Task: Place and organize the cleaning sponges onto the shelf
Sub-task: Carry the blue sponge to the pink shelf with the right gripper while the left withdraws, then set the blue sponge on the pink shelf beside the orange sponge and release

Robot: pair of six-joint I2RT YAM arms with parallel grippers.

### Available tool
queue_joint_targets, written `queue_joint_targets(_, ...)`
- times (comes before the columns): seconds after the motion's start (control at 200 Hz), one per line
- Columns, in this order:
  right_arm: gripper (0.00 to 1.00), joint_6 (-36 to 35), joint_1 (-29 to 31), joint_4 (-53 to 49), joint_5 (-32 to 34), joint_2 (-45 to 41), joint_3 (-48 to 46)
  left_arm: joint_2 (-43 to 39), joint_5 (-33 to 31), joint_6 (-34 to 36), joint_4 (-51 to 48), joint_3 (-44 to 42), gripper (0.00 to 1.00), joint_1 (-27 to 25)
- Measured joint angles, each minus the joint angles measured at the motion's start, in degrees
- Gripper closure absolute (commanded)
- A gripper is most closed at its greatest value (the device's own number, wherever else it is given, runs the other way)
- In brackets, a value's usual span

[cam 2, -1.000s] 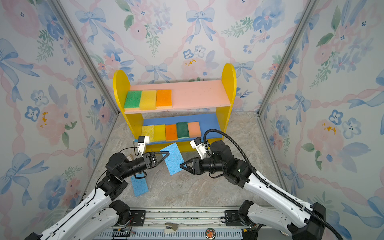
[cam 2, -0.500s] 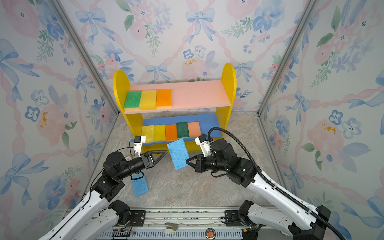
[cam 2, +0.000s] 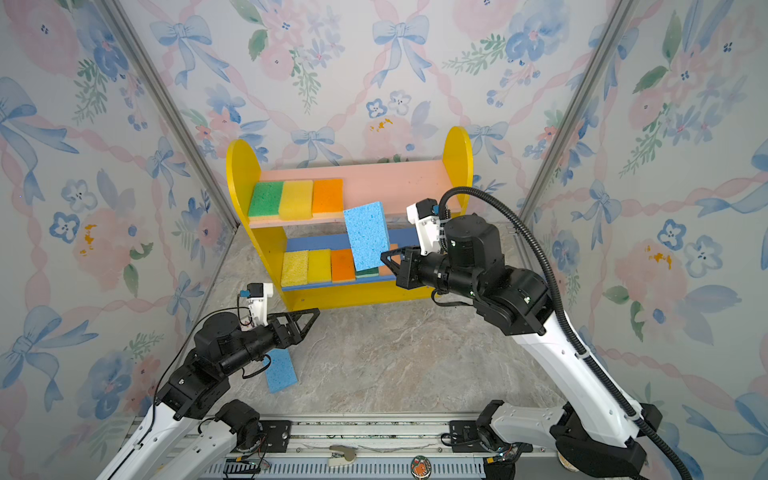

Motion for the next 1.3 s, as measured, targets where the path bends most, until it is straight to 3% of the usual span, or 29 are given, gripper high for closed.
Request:
queue_joint_targets(0.32,0.93,-1.9,-7.1,-5.2,-3.8,16.2,21.0,-1.4,-2.0,3.3,-4.9,0.0,0.02,0.0)
queue_joint_targets(0.775,0.92,-0.6,-14.0,-6.1,-10.1,30.1,32.7,-2.1,-2.0,4.7,-7.1,0.0,0.02,0.0)
queue_joint_targets(0.92,0.83,0.7,-14.6,-5.8,-11.6,32.4,33.9,-2.1,-2.0,4.9,-7.8,0.0,0.02,0.0)
queue_joint_targets(1.025,0.65,1.7,-14.7,-5.5,-12.5,33.6,34.4,-2.1,-2.0,5.2,-8.4,0.0,0.02,0.1)
queue_joint_targets(1.3,0.51,1.3,-14.8,-5.5,-12.3,34.1,34.4,-2.1,-2.0,5.8,-9.2,0.0,0.02,0.4)
